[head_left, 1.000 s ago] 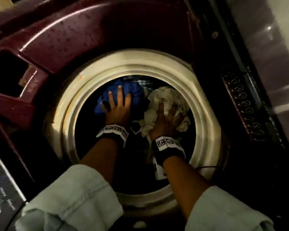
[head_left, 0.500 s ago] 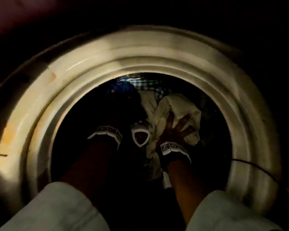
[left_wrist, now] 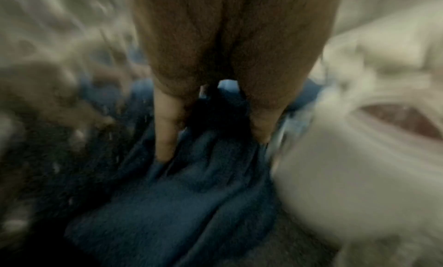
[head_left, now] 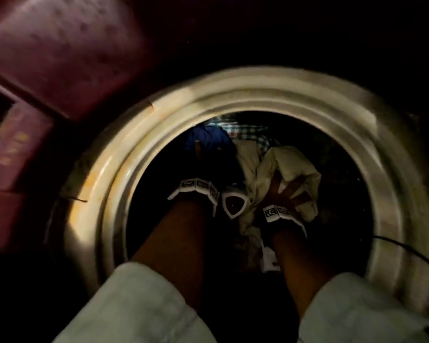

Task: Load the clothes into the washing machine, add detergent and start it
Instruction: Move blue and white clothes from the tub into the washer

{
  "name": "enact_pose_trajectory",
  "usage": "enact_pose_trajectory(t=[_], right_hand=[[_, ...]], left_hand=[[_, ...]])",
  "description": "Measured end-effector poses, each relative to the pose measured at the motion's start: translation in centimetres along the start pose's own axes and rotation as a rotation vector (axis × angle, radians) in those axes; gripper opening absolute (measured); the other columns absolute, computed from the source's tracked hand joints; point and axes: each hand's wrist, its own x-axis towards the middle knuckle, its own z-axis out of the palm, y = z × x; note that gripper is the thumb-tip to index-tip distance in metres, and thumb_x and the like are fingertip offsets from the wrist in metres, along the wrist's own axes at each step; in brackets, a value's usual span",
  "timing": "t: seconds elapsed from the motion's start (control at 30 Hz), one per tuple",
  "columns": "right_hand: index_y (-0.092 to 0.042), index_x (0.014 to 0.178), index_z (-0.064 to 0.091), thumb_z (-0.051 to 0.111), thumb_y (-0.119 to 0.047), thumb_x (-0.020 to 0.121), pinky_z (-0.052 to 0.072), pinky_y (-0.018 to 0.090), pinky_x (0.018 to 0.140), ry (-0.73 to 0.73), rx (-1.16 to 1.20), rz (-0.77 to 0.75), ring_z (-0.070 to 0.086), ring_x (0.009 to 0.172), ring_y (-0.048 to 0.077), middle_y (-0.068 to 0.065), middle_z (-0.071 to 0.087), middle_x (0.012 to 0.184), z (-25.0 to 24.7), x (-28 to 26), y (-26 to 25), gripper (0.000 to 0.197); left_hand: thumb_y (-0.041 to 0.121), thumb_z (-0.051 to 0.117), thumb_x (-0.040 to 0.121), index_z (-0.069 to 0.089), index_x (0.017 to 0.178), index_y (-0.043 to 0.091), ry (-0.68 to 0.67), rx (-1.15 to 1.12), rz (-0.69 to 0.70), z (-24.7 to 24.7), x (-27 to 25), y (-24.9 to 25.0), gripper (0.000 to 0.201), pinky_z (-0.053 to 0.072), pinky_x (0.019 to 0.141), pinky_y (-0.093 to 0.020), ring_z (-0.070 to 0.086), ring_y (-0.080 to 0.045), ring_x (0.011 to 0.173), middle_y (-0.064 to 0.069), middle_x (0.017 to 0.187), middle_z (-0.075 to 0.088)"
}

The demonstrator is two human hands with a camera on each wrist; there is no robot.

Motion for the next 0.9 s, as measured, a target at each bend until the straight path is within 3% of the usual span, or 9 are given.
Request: enact_pose_trajectory(t=[0.03, 0.07, 0.1, 0.13, 0.17, 0.3, 0.5, 0.63, 0.9], right_hand=[[-0.030, 0.152, -0.007, 0.032, -0.075, 0.080, 0.004, 0.066, 0.112, -0.030, 0.003, -0.028, -0.004, 0.145, 0.044, 0.014, -0.010, 0.160, -0.1, -0.3, 0.2, 0.093], [-0.032, 0.152, -0.004, 0.027, -0.076, 0.081, 0.004, 0.066, 0.112, -0.032, 0.036, -0.054, -0.001, 0.145, 0.043, 0.012, -0.007, 0.161, 0.2, 0.3, 0.4, 0.089], [-0.034, 0.152, 0.000, 0.024, -0.076, 0.081, 0.007, 0.066, 0.111, -0.028, 0.068, -0.084, 0.004, 0.145, 0.043, 0.010, -0.002, 0.161, 1.5, 1.6, 1.1, 0.086], [-0.036, 0.151, 0.005, 0.025, -0.075, 0.080, 0.014, 0.067, 0.110, -0.033, 0.100, -0.105, 0.012, 0.145, 0.042, 0.009, 0.006, 0.161, 2.7, 2.8, 1.4, 0.084], [-0.035, 0.150, 0.013, 0.033, -0.071, 0.079, 0.023, 0.065, 0.109, -0.085, 0.180, -0.110, 0.023, 0.142, 0.040, 0.009, 0.017, 0.159, 1.7, 3.5, 1.1, 0.082], [-0.017, 0.131, 0.050, 0.054, -0.042, 0.087, 0.044, 0.046, 0.102, -0.088, 0.322, -0.098, 0.053, 0.122, 0.035, 0.012, 0.054, 0.136, -8.3, -4.5, -1.9, 0.051], [-0.010, 0.123, 0.057, 0.057, -0.033, 0.090, 0.045, 0.040, 0.095, 0.015, 0.344, -0.226, 0.054, 0.119, 0.037, 0.018, 0.057, 0.128, -14.8, -12.0, -2.2, 0.041], [-0.006, 0.106, 0.066, 0.054, -0.027, 0.090, 0.051, 0.040, 0.085, 0.142, 0.286, -0.297, 0.062, 0.107, 0.037, 0.019, 0.064, 0.117, -18.3, -16.3, -1.5, 0.029], [-0.006, 0.105, 0.062, 0.055, -0.029, 0.086, 0.050, 0.039, 0.081, 0.437, 0.264, -0.271, 0.062, 0.105, 0.037, 0.018, 0.065, 0.114, -21.4, -27.7, 2.2, 0.030]], left_hand=[[0.025, 0.053, 0.094, 0.035, 0.147, 0.011, 0.094, 0.091, 0.036, 0.4, 0.1, 0.0, 0.058, 0.036, 0.106, -0.054, 0.034, -0.042, 0.137, -0.022, 0.156, 0.022], [0.018, 0.056, 0.086, 0.055, 0.133, 0.011, 0.216, 0.116, 0.039, 1.0, 1.3, -0.1, 0.048, 0.051, 0.089, -0.054, 0.052, -0.044, 0.122, -0.025, 0.148, 0.037], [0.015, 0.058, 0.074, 0.074, 0.104, 0.012, 0.254, 0.095, 0.059, 0.5, 0.1, -0.2, 0.034, 0.059, 0.064, -0.047, 0.069, -0.042, 0.090, -0.026, 0.126, 0.059], [0.014, 0.054, 0.068, 0.078, 0.079, 0.012, 0.324, 0.025, 0.057, -0.5, -1.2, 0.2, 0.026, 0.056, 0.047, -0.039, 0.069, -0.036, 0.060, -0.021, 0.100, 0.071], [0.013, 0.048, 0.072, 0.077, 0.072, 0.011, 0.414, 0.005, 0.076, -2.3, -2.6, 1.0, 0.029, 0.055, 0.045, -0.035, 0.067, -0.033, 0.053, -0.016, 0.087, 0.073], [0.014, 0.034, 0.100, 0.053, 0.128, 0.004, 0.487, -0.010, 0.097, -3.3, -6.7, 2.1, 0.036, 0.049, 0.087, -0.043, 0.058, -0.038, 0.113, -0.017, 0.124, 0.058], [0.038, 0.056, 0.089, 0.057, 0.126, 0.015, 0.565, -0.192, 0.136, -4.9, -13.5, 1.7, 0.043, 0.050, 0.085, -0.038, 0.061, -0.032, 0.112, -0.010, 0.123, 0.061], [0.033, 0.055, 0.089, 0.059, 0.116, 0.011, 0.667, -0.175, 0.203, -6.0, -18.9, 1.4, 0.035, 0.050, 0.080, -0.039, 0.063, -0.034, 0.105, -0.015, 0.114, 0.064], [0.031, 0.053, 0.091, 0.057, 0.116, 0.009, 0.760, -0.111, 0.370, -4.4, -29.7, 0.3, 0.033, 0.048, 0.080, -0.039, 0.061, -0.035, 0.107, -0.016, 0.118, 0.062]])
